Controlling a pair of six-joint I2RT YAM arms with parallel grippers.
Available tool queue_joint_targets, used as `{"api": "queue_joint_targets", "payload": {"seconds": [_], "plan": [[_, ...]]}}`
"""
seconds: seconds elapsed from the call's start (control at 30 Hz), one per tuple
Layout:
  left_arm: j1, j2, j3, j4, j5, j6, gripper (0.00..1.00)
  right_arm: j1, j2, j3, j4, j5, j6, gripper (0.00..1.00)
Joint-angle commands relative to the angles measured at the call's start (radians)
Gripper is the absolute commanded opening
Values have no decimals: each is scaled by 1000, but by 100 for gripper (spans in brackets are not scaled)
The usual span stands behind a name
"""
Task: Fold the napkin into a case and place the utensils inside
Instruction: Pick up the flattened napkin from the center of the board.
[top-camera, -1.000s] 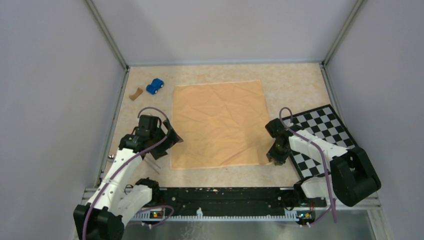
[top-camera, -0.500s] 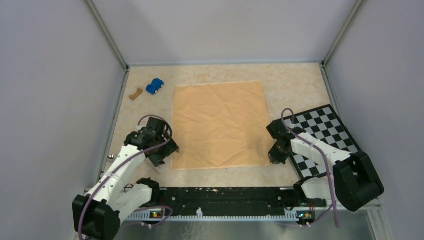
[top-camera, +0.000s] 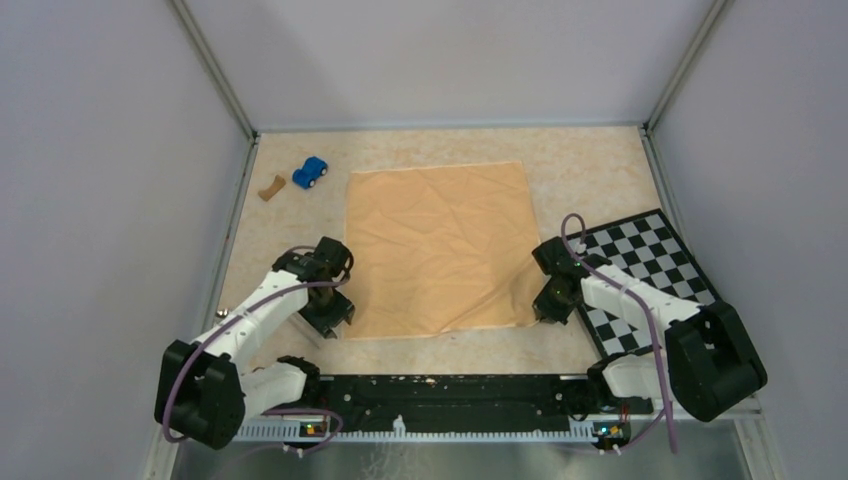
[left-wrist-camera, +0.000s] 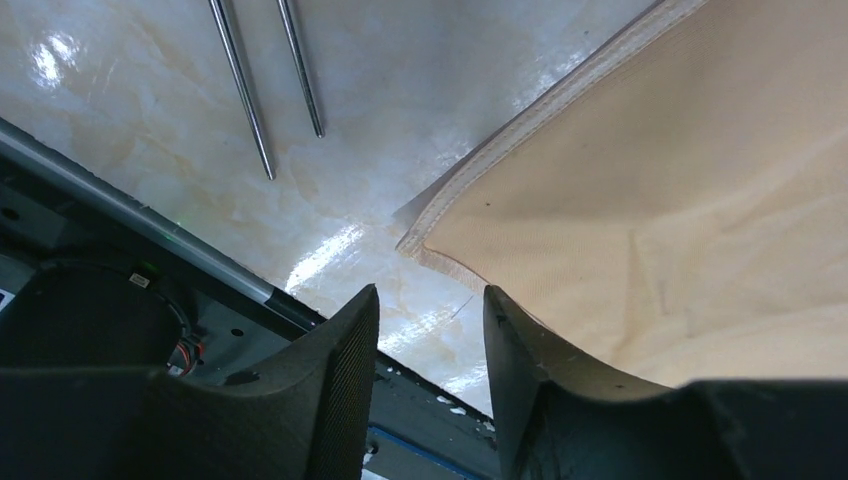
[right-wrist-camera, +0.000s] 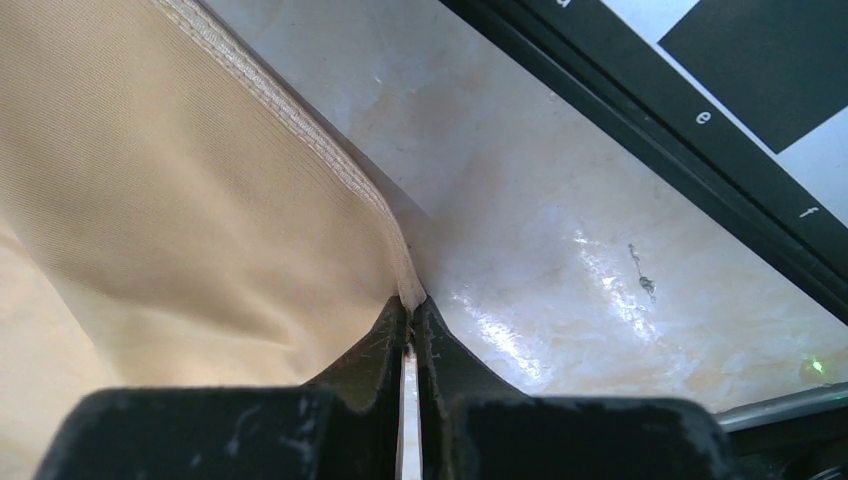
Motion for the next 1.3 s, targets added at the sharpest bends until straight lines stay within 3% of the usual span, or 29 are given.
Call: {"api": "queue_joint_targets", "payload": {"seconds": [0.0,0.27,0.73,0.97,1.27], "plan": [[-6,36,-15,1,35,-72,50,-4,25,-35,57,0,-8,0],[-8,75,-40,22,50,-95,56,-5,10,-47,66,-6,-4,0],[-7,161,-88,134,32,-89,55,-4,-11,-56,57,-3,-5,0],[-9,110,-31,42,-13,-83,61,-4,-22,-58,55,-5,-5,0],[-9,126,-6,50,-16,-74,59,-4,-22,-66,63,-14,-4,0]]}}
